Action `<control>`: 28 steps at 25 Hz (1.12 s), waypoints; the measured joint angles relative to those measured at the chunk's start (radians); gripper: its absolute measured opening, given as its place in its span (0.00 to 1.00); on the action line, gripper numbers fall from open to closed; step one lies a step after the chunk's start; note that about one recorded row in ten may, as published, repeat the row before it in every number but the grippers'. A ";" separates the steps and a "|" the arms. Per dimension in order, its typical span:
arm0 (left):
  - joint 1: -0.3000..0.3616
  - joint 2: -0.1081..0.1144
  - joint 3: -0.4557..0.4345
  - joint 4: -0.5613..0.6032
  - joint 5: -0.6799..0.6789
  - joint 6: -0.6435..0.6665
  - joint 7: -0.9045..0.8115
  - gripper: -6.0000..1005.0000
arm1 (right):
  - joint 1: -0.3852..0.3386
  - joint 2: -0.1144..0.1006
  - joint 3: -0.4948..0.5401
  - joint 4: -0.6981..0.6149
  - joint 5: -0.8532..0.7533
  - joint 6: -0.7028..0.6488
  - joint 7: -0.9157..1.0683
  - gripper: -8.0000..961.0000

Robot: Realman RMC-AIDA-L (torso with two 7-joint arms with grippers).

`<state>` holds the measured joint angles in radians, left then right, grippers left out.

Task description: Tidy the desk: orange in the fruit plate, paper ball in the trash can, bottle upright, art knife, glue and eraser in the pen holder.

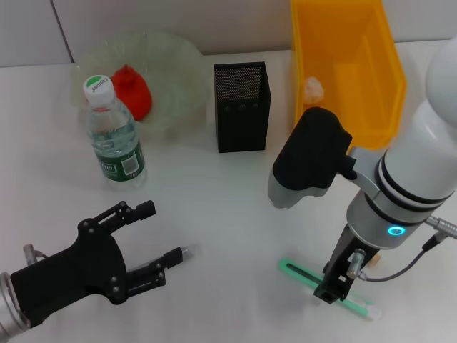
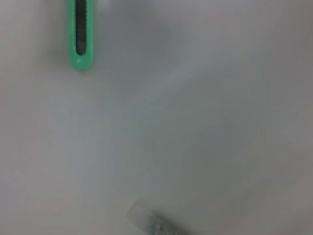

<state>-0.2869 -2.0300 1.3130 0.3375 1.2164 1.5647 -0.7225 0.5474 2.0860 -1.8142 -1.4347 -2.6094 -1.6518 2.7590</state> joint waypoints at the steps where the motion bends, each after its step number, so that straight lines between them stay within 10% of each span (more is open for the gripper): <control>1: 0.000 -0.001 0.000 0.000 0.000 -0.001 0.000 0.81 | 0.001 0.000 -0.002 0.000 0.000 0.000 0.000 0.37; 28: 0.000 -0.004 0.000 -0.002 0.000 -0.003 0.009 0.81 | 0.006 0.000 -0.005 0.020 0.008 -0.006 0.001 0.16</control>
<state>-0.2868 -2.0340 1.3130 0.3350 1.2164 1.5615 -0.7136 0.5535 2.0861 -1.8193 -1.4147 -2.6019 -1.6575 2.7600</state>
